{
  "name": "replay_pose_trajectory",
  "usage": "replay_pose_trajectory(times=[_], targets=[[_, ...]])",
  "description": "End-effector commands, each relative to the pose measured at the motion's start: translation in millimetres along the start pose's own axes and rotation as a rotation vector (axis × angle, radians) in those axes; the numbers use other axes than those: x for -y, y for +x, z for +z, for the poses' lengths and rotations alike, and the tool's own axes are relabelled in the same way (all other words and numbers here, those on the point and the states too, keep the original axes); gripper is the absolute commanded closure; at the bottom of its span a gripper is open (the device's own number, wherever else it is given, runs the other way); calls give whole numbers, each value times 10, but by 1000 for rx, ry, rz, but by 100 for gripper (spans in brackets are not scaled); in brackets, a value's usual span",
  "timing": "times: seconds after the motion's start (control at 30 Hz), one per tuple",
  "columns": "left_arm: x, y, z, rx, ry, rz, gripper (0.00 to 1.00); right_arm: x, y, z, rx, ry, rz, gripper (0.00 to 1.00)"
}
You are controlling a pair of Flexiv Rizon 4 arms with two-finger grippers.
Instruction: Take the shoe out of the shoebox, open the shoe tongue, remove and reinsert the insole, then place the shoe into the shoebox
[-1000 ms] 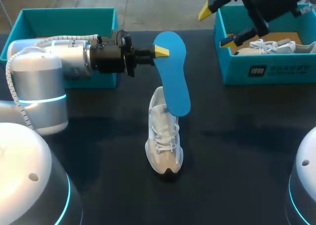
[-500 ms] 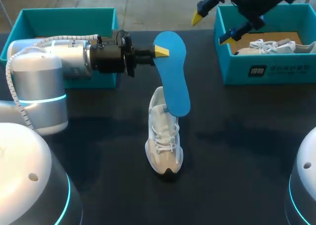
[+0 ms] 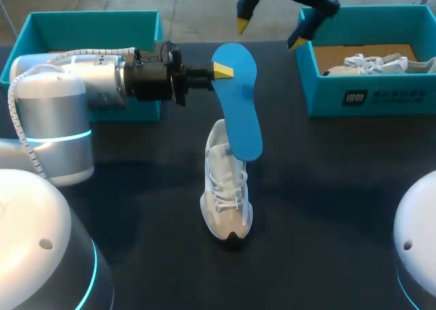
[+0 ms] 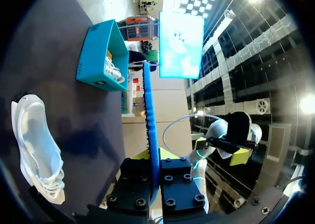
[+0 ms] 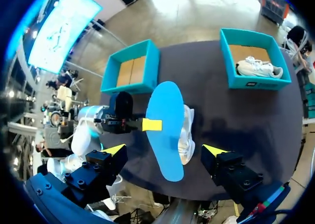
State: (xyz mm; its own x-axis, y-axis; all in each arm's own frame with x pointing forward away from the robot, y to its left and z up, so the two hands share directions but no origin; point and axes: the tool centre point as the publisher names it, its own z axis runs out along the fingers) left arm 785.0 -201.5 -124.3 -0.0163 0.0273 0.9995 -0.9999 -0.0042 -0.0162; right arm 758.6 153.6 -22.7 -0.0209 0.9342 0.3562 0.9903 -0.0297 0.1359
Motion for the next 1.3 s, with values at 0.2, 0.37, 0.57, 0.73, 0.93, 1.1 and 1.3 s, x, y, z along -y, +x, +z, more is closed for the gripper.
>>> replay_pose_trajectory(times=[0.2, 0.37, 0.57, 0.73, 0.93, 1.1, 1.3], targets=[[-5, -2, -8, 2, -1, 0, 100, -45, 88, 6, 263, 7, -1, 0], [-5, -2, -8, 2, -1, 0, 100, 22, 143, 53, 299, -19, -7, 0], [-5, -2, -8, 2, -1, 0, 100, 94, 245, 2, 359, -53, -44, 0], [-5, -2, -8, 2, -1, 0, 100, 167, 307, 32, 300, -57, -84, 0], [-5, -2, -8, 2, -1, 0, 100, 176, 316, 41, 291, -43, -87, 0], [-5, -2, -8, 2, -1, 0, 100, 176, 316, 41, 291, -43, -87, 0], [-5, -2, -8, 2, -1, 0, 100, 176, 316, 41, 291, -43, -87, 0]])
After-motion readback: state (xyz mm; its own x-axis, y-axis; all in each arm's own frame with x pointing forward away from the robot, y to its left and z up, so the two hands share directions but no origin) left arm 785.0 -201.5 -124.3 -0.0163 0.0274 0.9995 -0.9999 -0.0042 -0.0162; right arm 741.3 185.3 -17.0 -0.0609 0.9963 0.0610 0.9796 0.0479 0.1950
